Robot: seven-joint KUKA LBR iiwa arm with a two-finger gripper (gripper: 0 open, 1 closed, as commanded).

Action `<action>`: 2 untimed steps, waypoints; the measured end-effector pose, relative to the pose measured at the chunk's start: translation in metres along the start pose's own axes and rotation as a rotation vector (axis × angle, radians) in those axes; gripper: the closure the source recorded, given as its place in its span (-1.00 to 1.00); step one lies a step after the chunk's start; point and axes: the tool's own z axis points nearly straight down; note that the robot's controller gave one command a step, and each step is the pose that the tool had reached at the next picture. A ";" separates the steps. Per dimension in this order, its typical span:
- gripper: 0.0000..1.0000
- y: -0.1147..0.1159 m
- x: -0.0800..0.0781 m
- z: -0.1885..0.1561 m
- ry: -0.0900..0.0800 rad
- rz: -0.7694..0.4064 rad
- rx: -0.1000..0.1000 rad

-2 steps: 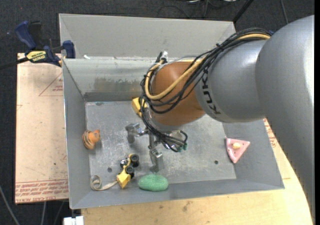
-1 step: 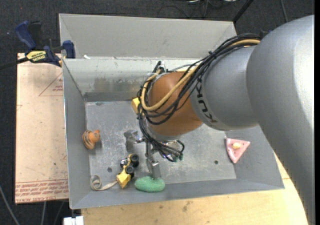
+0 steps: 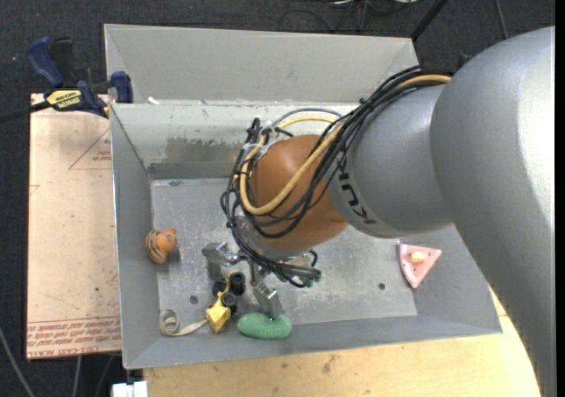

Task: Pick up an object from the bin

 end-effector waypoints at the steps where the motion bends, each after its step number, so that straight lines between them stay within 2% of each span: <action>1: -1.00 0.023 -0.007 0.001 -0.011 -0.111 0.008; 2: 1.00 0.034 0.000 0.003 0.003 -0.436 -0.003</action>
Offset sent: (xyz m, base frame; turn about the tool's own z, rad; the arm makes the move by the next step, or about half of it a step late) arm -0.0275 0.0263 -0.0082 -0.4402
